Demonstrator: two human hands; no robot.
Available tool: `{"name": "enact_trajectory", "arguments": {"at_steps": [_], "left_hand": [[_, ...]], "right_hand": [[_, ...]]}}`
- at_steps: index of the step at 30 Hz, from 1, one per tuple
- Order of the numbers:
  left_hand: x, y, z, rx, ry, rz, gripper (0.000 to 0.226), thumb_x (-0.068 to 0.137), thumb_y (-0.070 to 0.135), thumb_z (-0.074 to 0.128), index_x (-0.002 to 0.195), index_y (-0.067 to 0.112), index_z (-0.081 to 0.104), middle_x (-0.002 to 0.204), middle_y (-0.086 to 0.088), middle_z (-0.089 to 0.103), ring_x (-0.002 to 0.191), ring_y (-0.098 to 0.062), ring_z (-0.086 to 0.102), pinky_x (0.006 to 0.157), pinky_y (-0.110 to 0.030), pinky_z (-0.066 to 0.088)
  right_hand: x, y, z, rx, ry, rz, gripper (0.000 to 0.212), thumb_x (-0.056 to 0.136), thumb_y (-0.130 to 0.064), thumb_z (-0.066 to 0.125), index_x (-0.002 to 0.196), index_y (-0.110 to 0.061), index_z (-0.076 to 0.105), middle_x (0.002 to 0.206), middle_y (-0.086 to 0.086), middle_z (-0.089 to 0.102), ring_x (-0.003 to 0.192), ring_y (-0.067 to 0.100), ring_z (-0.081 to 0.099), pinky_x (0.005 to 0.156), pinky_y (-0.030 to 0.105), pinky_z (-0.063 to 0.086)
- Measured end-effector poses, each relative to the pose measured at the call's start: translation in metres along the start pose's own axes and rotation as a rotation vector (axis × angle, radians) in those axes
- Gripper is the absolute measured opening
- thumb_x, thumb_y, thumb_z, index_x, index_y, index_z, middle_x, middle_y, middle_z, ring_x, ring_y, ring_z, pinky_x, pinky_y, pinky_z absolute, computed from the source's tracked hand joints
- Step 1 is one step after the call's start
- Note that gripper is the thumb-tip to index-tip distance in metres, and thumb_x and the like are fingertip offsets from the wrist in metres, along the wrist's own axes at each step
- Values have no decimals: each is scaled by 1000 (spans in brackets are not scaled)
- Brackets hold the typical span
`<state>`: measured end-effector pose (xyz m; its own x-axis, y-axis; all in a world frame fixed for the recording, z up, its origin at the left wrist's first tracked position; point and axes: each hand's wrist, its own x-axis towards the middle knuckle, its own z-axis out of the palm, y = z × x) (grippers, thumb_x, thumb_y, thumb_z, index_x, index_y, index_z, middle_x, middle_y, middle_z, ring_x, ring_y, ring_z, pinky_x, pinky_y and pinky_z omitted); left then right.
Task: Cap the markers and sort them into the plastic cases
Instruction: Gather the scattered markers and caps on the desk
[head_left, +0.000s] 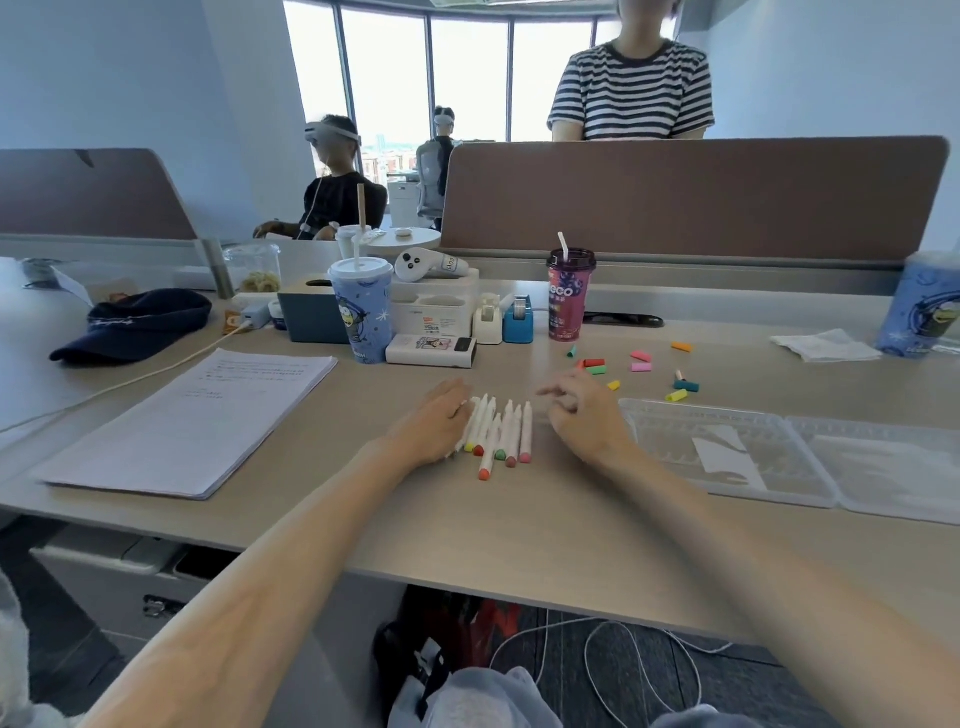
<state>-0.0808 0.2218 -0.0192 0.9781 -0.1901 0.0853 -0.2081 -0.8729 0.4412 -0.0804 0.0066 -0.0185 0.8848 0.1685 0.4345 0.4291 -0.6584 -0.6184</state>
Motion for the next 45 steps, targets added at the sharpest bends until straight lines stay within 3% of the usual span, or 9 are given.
{"name": "enact_trajectory", "arguments": {"at_steps": [6,12,15,19,22,27,34,41,45], "left_hand": [[33,73,13,-69,9,121,37,104,20,33,135,7,46,140,-13,47,128,-23,42,97,-25,31],[106,122,42,18,-85,122,40,104,30,33,135,8,45,138,-10,49,121,-23,48,100,-32,37],[139,131,58,82,-146,84,59,100,45,36,147,10,28,153,-12,29,138,-28,30,113,-43,26],[162,136,79,258,-199,105,83,93,65,33,154,16,4,161,-8,-7,148,-30,-6,119,-49,5],[178,130,93,300,-217,98,85,92,67,29,154,17,-2,160,-9,-15,146,-31,-13,118,-48,0],[206,113,96,287,-144,47,102,81,81,27,152,17,-10,159,-11,-15,146,-32,-12,119,-49,1],[229,105,91,231,-111,104,106,79,82,36,152,12,5,160,-9,11,146,-27,15,118,-46,18],[229,102,95,249,-71,236,67,92,61,40,142,18,31,144,-5,30,132,-23,27,106,-42,28],[228,101,99,196,10,336,36,95,50,44,111,19,49,114,-1,44,107,-17,40,87,-31,37]], "right_hand": [[30,10,-46,72,85,259,25,94,-8,49,107,-13,70,104,-1,63,84,5,52,68,18,39],[40,74,-94,-118,56,289,25,91,-9,51,103,-4,73,117,8,68,88,6,58,77,17,39],[53,113,-110,-395,-131,307,31,96,-20,47,114,-7,69,125,14,62,106,19,54,93,24,34],[70,161,-113,-551,-431,441,75,89,-70,35,148,-23,31,156,11,22,144,30,14,113,50,22],[76,176,-114,-552,-444,438,78,93,-69,25,155,-27,5,161,9,3,147,29,5,117,47,11],[103,198,-112,-616,-408,391,83,88,-75,18,154,-29,-3,161,11,-7,148,31,0,117,49,6],[129,213,-93,-530,-443,175,89,82,-81,24,154,-30,12,159,4,13,146,26,17,117,45,18],[129,199,-84,-576,-441,4,66,89,-70,35,145,-35,31,134,3,34,120,22,36,102,42,34],[128,197,-77,-460,-430,-34,38,97,-53,39,122,-28,51,118,3,42,109,22,44,96,41,40]]}}
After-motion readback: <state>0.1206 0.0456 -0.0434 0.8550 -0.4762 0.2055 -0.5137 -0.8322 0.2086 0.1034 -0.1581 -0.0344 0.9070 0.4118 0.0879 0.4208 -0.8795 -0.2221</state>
